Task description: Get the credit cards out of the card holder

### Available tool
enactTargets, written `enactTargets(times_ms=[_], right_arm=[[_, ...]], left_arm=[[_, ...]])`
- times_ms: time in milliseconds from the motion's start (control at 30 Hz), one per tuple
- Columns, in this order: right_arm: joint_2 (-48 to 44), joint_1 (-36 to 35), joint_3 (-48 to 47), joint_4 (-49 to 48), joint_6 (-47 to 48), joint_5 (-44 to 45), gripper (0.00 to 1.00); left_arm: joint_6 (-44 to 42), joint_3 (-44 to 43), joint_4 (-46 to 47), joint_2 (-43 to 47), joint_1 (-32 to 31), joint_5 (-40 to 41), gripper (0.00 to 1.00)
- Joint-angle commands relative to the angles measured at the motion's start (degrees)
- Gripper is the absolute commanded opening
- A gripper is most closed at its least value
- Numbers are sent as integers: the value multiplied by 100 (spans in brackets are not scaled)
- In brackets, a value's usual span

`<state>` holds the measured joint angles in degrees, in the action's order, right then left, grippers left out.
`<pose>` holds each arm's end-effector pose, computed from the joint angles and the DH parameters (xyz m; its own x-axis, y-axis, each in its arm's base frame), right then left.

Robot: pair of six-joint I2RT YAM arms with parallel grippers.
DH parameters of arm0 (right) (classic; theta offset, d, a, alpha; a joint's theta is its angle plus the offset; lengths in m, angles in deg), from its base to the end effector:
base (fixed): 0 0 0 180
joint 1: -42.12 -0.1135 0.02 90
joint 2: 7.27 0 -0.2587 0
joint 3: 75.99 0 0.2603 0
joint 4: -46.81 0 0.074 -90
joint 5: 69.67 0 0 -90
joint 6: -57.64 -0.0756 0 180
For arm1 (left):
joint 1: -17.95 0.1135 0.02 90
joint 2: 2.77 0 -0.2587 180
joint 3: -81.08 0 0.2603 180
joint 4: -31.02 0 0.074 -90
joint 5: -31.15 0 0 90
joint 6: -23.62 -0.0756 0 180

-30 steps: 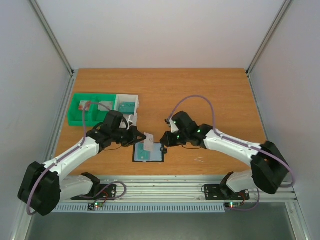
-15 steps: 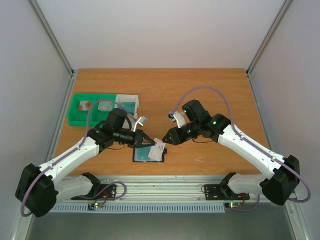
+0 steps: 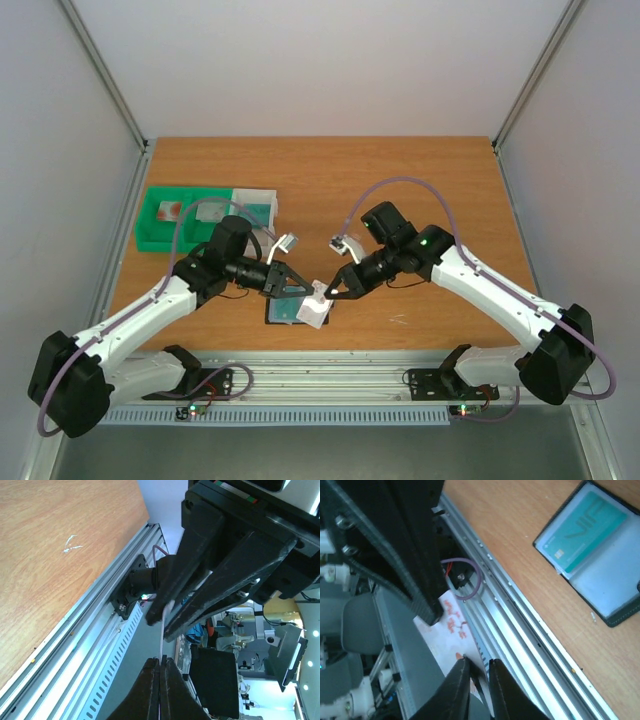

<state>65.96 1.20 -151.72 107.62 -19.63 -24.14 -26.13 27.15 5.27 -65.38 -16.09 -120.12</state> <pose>0.1713 0.2186 0.2637 -0.4629 -0.6094 -0.6438 -0.8689 0.1680 0.4657 0.1695 -0.1945 0.2415 -0.9187 0.2458 -0.3092 0.3601 0.1995 -0.9113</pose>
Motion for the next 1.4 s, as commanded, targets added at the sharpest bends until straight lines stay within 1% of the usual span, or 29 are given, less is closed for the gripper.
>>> enactTargets(times_ms=[0, 33, 67, 100, 167, 233, 300, 367, 400, 467, 533, 700, 767, 833, 933, 1067, 1133, 1300, 1367], right_arm=[[-20, 6, 16, -189, 29, -557, 6], [-39, 6, 29, -247, -11, -562, 2], [-65, 10, 59, -313, -61, -558, 1], [-94, 6, 93, -398, -133, -544, 1], [-152, 7, 187, -622, -323, -507, 1], [-201, 12, 272, -849, -563, -462, 1], [-242, 10, 276, -975, -704, -346, 1], [-310, 57, 225, -1075, -924, -143, 1], [-348, 114, 219, -1192, -1103, -59, 1], [-400, 223, 241, -1505, -1656, 10, 1], [-424, 288, 278, -1852, -2147, 126, 1], [-658, 359, 350, -2291, -3056, 990, 1], [-788, 357, 462, -2600, -3453, 1317, 1], [-913, 358, 644, -2980, -3917, 1547, 1], [-1008, 357, 876, -3637, -4539, 1680, 1], [-1148, 357, 1110, -4366, -5051, 1739, 1], [-1219, 357, 1170, -4536, -5196, 1809, 1], [-1292, 350, 1287, -4860, -5471, 1903, 1], [-1295, 351, 1354, -5033, -5592, 1903, 1]], left_arm=[[-47, -12, 318, -65, -59, -187, 2], [-85, -28, 254, -55, -59, -96, 4], [-122, -46, 166, -39, -59, 16, 8], [-149, -88, 71, 2, -59, 150, 15], [-240, -151, -56, 94, -59, 424, 23], [-234, -248, -227, 213, -59, 864, 39], [-202, -334, -374, 323, -53, 1355, 46], [-4, -328, -233, 490, -50, 1702, 56], [131, -292, -177, 594, -53, 1909, 57], [445, -298, -356, 803, -51, 2572, 60], [661, -243, -358, 1003, -50, 3017, 66], [1103, -251, -469, 1272, -32, 3424, 68], [1350, -177, -303, 1392, -32, 3498, 68], [1747, 8, 109, 1576, -32, 3559, 68], [2304, 285, 680, 1785, -32, 3692, 67], [2655, 474, 1158, 1901, -32, 3876, 65], [2817, 525, 1509, 1878, -32, 3865, 64], [2995, 478, 1787, 1663, -32, 3735, 63], [3121, 539, 2053, 1573, -37, 3678, 61]])
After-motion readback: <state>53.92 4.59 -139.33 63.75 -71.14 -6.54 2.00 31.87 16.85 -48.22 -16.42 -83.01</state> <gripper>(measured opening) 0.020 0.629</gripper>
